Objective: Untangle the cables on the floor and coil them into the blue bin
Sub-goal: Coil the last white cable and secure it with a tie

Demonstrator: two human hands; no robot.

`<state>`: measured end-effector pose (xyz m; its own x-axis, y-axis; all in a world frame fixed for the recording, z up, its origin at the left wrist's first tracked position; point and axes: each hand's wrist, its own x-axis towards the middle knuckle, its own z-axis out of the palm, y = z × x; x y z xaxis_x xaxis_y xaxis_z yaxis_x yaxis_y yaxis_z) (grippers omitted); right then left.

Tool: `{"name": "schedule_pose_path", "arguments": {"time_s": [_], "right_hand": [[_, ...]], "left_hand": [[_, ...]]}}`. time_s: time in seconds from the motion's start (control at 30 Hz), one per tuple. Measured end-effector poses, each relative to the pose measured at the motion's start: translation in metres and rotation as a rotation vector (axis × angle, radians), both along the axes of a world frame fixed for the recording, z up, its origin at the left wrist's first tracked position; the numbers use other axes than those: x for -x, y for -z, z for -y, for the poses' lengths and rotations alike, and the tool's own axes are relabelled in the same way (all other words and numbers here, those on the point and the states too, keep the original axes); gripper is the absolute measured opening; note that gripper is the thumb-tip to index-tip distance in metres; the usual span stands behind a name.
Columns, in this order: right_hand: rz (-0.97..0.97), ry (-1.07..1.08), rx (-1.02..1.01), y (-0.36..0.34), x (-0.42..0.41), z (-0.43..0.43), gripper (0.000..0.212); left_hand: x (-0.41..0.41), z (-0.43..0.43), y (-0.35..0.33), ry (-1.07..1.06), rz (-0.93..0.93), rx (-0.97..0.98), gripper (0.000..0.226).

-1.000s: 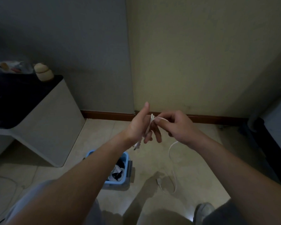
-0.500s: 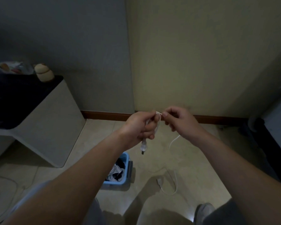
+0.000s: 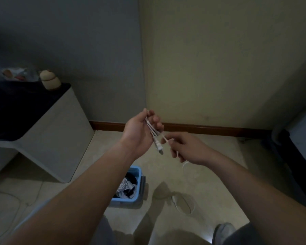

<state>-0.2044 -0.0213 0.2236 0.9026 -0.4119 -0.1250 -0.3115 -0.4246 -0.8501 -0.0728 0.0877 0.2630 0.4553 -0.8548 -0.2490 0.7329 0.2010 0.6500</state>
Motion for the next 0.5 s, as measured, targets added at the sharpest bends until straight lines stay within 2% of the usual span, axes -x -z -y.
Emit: {"name": "schedule_pose_path", "arguments": {"time_s": [0.07, 0.13, 0.23, 0.4, 0.5], "right_hand": [[-0.057, -0.052, 0.023, 0.001, 0.0, -0.004, 0.027], [-0.085, -0.083, 0.04, -0.001, 0.0, -0.007, 0.03], [-0.066, -0.067, 0.073, -0.006, 0.0, -0.008, 0.019], [0.096, 0.031, 0.047, -0.014, 0.0, -0.007, 0.015], [0.095, -0.05, -0.057, -0.014, 0.002, -0.008, 0.016]], "left_hand": [[-0.004, -0.002, -0.004, -0.081, -0.01, -0.002, 0.032], [-0.007, -0.004, -0.006, -0.127, 0.021, -0.045, 0.044], [-0.011, -0.003, -0.006, -0.125, 0.113, -0.124, 0.058], [-0.008, -0.001, 0.0, -0.026, 0.435, -0.232, 0.059], [-0.002, 0.001, 0.004, 0.052, 0.6, -0.291, 0.057]]}}
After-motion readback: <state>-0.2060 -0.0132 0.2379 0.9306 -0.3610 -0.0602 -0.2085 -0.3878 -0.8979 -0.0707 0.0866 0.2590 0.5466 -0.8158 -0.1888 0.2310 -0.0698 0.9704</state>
